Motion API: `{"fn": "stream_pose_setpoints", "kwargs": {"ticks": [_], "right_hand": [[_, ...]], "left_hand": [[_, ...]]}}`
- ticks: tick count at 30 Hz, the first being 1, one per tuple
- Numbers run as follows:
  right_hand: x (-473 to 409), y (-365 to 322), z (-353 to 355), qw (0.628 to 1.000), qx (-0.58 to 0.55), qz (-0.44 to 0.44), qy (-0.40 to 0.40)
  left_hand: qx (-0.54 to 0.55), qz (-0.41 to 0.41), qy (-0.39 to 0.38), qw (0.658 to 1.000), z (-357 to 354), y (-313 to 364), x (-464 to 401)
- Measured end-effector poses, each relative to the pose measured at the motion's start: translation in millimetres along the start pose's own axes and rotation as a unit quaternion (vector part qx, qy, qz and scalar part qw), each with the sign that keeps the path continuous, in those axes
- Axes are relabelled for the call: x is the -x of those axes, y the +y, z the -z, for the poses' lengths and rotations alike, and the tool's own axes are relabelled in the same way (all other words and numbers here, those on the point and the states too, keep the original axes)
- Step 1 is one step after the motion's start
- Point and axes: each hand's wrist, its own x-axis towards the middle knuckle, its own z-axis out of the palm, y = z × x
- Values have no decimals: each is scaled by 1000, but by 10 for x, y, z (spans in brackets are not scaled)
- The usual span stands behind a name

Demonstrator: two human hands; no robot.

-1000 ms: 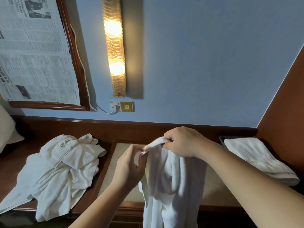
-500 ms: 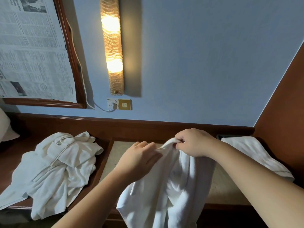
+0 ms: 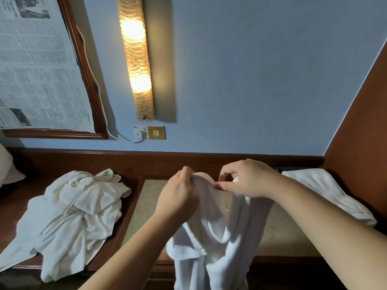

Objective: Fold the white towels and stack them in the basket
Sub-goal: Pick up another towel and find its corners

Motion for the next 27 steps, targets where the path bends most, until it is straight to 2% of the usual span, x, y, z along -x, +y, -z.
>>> {"fn": "stream_pose_setpoints", "kwargs": {"ticks": [3,6,8,10,18,20,22,25,27], "right_hand": [[131,263,119,998,33,-24,-43],[240,620,98,993,79,-42,-83],[263,885,39,994,70,-59,-59],[262,1086,-35,997,7,-73,-22],[96,1296,-123,994,-31,-105,-12],[126,1350,-95,995,-61,-83,19],[181,1380,-92,994,-75,-53,67],[299,1374,-83,990,-23,-2,136],[380,1402,-95,978,35,77,189]], "left_hand": [[-67,-36,2,997,211,-324,-65],[-133,-41,-36,990,453,-700,-78],[-149,-34,-71,986,621,-930,-65],[-131,-31,-86,987,726,-1031,-45],[-106,-12,-55,993,806,-818,-137],[-105,-25,-47,993,825,-828,-139],[-140,-81,-20,987,834,-834,-103],[-159,-155,33,975,909,-944,-39],[-155,-196,41,967,974,-1035,-10]]}}
